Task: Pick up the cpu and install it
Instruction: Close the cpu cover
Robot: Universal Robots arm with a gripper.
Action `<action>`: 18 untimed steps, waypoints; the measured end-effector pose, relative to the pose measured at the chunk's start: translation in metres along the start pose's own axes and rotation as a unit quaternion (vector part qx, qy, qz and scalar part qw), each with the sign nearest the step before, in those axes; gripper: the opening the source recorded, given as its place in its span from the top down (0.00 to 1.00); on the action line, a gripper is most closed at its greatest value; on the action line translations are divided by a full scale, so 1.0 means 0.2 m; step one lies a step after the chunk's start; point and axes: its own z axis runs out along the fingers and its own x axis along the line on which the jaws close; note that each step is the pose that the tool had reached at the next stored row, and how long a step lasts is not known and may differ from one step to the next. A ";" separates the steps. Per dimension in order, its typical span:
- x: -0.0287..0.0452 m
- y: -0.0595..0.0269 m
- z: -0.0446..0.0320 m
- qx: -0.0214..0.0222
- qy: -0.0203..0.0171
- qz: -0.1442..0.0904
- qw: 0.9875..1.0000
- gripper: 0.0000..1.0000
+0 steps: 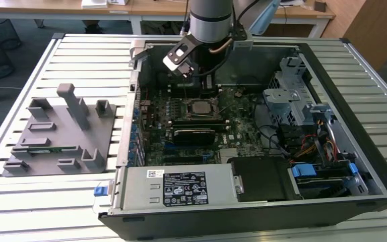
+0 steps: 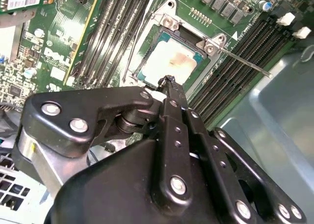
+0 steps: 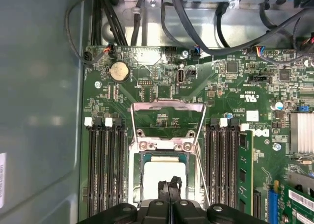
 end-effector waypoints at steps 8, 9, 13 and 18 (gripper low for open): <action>0.003 0.001 -0.098 0.000 0.000 0.000 1.000 0.89; 0.003 0.002 -0.109 0.000 0.000 0.000 1.000 0.89; 0.003 0.003 -0.152 0.000 0.000 0.000 1.000 0.89; 0.000 0.004 -0.173 0.000 0.000 0.000 1.000 0.89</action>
